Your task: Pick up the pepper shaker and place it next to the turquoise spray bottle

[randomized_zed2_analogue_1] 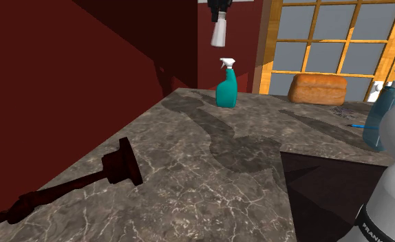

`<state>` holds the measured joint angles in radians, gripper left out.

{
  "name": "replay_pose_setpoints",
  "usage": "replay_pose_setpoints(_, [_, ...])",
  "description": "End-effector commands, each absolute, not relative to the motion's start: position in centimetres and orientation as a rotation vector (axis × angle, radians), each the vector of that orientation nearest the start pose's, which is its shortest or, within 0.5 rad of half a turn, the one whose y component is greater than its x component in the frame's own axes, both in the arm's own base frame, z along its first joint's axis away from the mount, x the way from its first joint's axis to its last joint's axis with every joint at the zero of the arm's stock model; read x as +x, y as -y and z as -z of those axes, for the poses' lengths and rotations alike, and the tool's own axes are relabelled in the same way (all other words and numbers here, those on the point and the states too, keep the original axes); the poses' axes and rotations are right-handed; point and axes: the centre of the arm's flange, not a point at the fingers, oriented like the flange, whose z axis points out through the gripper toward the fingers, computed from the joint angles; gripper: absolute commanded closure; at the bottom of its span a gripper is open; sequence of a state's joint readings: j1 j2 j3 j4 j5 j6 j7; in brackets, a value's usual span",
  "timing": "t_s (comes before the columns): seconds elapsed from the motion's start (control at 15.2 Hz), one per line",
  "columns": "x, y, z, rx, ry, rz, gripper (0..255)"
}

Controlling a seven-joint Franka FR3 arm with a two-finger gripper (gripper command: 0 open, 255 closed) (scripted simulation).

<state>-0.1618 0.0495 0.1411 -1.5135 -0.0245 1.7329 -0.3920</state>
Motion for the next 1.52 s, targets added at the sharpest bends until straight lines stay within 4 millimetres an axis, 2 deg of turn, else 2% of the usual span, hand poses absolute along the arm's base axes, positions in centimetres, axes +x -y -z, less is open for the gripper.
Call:
replay_pose_setpoints(0.0, [59.3, 3.9, -64.1, -3.128, 0.592, 0.261, 255])
replay_pose_setpoints(0.33, [61.3, 10.2, -64.1, -3.128, 0.592, 0.261, 255])
replay_pose_setpoints(0.4, [61.5, 10.7, -64.1, -3.128, 0.592, 0.261, 255])
replay_pose_setpoints(1.45, [61.5, 10.7, -55.6, -3.128, 0.592, 0.261, 255])
